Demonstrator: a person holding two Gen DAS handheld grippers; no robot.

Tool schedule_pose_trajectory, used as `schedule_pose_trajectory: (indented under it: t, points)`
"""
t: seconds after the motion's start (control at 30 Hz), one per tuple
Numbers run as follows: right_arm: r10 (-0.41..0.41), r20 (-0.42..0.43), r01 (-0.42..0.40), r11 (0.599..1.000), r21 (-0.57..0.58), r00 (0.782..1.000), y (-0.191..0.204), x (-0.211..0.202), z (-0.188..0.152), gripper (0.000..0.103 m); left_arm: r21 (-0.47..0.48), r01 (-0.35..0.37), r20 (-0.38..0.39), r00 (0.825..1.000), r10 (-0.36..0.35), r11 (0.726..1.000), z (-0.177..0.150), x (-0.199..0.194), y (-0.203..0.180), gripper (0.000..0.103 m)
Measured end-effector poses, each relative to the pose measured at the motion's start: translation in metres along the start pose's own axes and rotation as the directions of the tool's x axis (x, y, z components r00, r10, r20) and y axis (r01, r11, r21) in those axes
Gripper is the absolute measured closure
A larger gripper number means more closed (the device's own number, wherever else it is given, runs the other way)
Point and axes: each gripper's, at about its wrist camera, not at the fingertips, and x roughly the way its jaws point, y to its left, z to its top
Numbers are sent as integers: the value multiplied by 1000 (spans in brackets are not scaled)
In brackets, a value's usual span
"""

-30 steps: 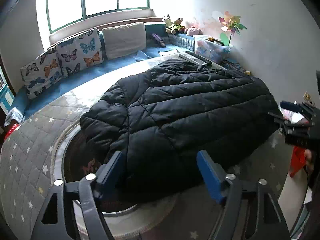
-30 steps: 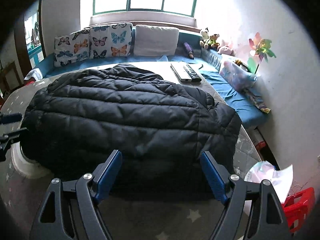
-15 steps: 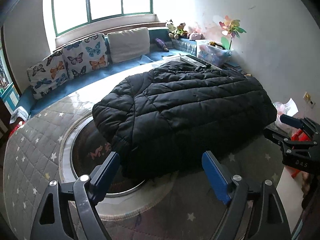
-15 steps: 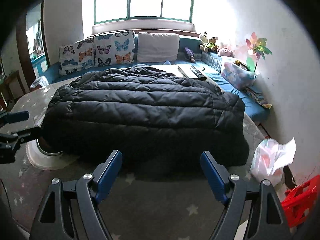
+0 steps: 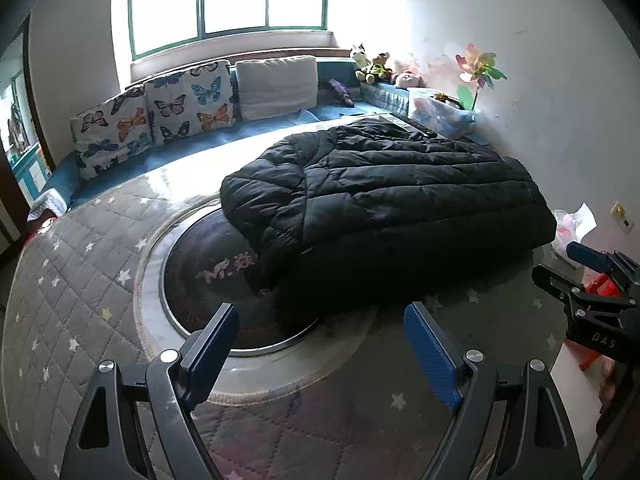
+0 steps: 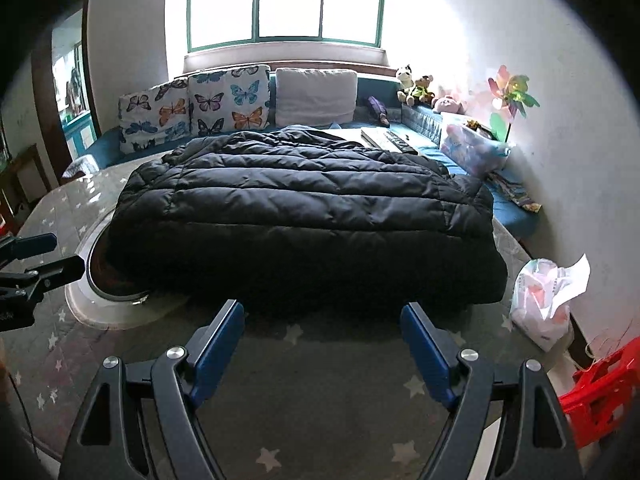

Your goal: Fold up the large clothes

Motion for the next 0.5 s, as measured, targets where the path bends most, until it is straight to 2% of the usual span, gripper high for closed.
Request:
schedule_pose_trajectory:
  t: [0.5]
  points:
    - [16, 14, -16, 1000, -10, 1000, 12, -9, -1, 15, -9, -14, -10, 1000, 14, 1000, -14, -6, 4, 13]
